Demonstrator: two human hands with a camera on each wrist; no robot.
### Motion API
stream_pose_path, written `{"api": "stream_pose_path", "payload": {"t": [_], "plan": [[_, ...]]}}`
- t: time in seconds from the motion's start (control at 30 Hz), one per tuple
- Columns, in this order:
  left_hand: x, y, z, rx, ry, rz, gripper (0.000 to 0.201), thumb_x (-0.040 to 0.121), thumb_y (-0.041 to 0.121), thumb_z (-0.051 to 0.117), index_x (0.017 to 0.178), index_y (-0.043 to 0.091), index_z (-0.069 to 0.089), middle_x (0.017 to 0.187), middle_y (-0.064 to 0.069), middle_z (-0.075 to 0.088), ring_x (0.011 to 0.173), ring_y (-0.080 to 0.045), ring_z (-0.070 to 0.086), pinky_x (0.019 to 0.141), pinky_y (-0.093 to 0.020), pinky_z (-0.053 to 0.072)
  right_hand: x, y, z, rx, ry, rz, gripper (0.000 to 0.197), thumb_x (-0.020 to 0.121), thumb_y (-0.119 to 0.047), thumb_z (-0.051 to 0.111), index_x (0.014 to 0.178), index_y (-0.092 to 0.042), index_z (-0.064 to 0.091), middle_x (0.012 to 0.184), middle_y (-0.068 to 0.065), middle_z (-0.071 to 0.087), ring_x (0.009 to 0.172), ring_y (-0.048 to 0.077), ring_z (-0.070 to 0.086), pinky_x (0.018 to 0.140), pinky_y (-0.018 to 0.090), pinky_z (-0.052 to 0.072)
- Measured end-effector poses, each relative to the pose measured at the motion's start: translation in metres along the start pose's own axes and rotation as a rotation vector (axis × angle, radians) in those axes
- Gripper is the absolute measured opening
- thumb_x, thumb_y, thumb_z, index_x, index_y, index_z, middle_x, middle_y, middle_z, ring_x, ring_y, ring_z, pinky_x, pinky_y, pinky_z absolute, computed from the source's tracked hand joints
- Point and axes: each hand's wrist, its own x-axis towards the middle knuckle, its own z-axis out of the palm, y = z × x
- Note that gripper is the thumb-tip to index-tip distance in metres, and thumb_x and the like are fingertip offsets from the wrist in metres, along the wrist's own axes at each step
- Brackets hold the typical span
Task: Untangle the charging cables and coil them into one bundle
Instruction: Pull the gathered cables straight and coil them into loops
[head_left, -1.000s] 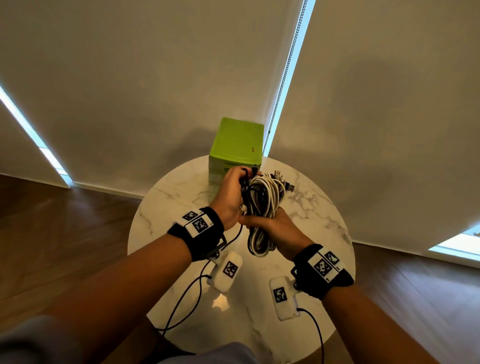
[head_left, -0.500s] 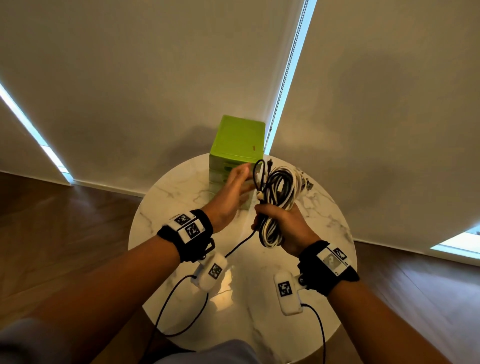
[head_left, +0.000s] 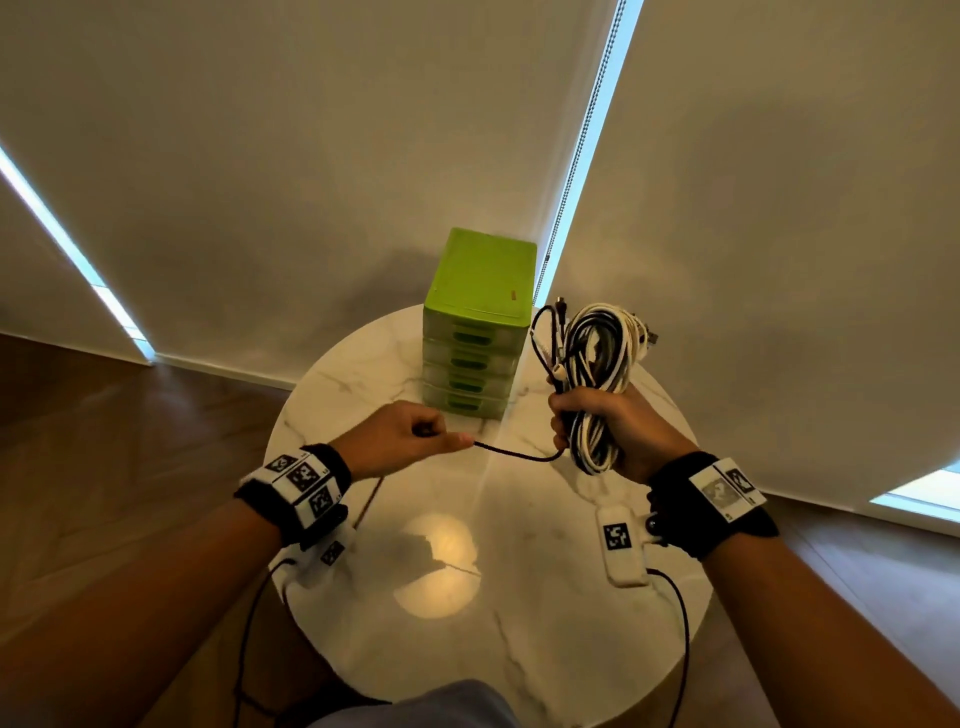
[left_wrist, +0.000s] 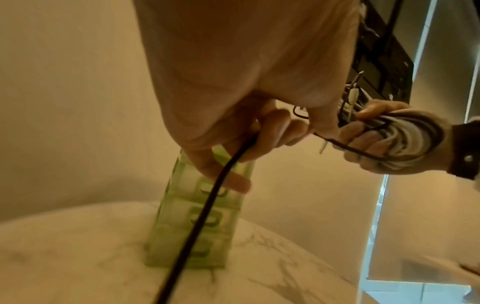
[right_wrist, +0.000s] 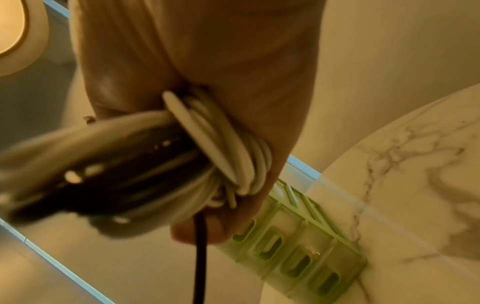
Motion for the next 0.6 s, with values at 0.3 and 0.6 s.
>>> {"api": "stream_pose_path", "payload": {"t": [0.3, 0.6], "plan": [[0.025, 0.057, 0.012, -0.421, 0.276, 0.202, 0.008, 0.101, 0.023, 0.058, 0.094, 0.024, 0.053, 0.087, 0.02, 0.059, 0.082, 0.004, 0.055, 0.083, -0.018, 0.045, -0.004, 0.009, 0.027, -0.255, -0.124, 0.014, 0.022, 0.082, 0.0, 0.071, 0.099, 0.011, 0.063, 0.077, 0.024, 0.061, 0.068, 0.033, 0.06, 0.068, 0.043, 0.051], [0.043, 0.095, 0.043, -1.14, 0.435, 0.088, 0.016, 0.104, 0.006, 0.047, 0.106, 0.016, 0.035, 0.108, -0.009, 0.058, 0.103, -0.02, 0.061, 0.088, -0.034, 0.055, -0.002, 0.019, 0.046, -0.226, -0.076, -0.109, 0.033, 0.081, 0.002, 0.075, 0.111, -0.011, 0.068, 0.086, 0.011, 0.071, 0.074, 0.022, 0.064, 0.071, 0.039, 0.055]]}}
